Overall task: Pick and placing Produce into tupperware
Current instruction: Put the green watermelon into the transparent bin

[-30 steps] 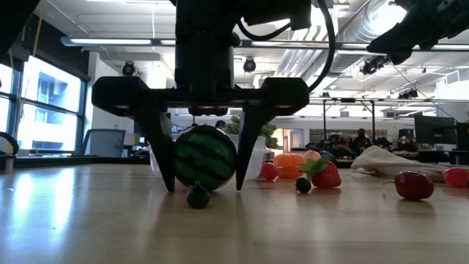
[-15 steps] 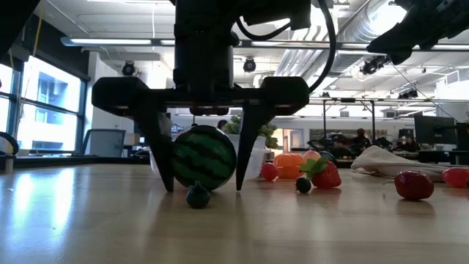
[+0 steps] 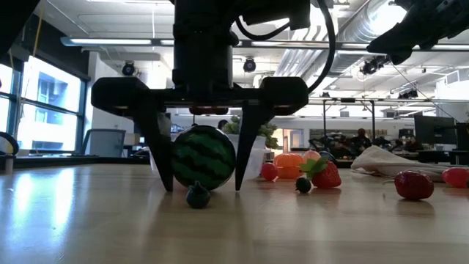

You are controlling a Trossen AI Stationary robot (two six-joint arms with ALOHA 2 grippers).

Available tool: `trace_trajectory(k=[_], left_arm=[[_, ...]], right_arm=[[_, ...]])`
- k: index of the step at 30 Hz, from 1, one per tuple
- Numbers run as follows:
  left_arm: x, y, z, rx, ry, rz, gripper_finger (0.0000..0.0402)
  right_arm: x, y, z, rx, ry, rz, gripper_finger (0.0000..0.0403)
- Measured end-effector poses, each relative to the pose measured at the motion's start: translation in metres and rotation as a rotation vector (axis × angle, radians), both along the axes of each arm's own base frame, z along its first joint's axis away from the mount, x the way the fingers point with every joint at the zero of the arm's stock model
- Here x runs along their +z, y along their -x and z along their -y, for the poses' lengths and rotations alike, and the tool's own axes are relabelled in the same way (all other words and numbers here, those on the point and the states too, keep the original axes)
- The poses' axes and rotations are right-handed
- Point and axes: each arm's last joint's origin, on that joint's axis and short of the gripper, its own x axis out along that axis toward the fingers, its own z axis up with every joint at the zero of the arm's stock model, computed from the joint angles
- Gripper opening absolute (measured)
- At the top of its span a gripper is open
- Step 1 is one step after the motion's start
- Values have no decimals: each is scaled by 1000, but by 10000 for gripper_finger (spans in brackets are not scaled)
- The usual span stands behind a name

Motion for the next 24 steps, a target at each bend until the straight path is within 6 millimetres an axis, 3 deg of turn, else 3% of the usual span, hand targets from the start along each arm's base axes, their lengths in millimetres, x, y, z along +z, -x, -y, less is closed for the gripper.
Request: trace_trajectory(k=[6, 10, 15, 24], left_arm=[[0, 1, 0, 0, -1, -6, 265], [0, 0, 0, 0, -2, -5, 265], [0, 0, -2, 2, 3, -2, 294], [0, 0, -2, 4, -1, -6, 262]], right_arm=[[0, 0, 0, 0, 0, 0, 52], [0, 0, 0, 0, 0, 0, 52], [0, 0, 0, 0, 0, 0, 52], [0, 0, 0, 0, 0, 0, 52]])
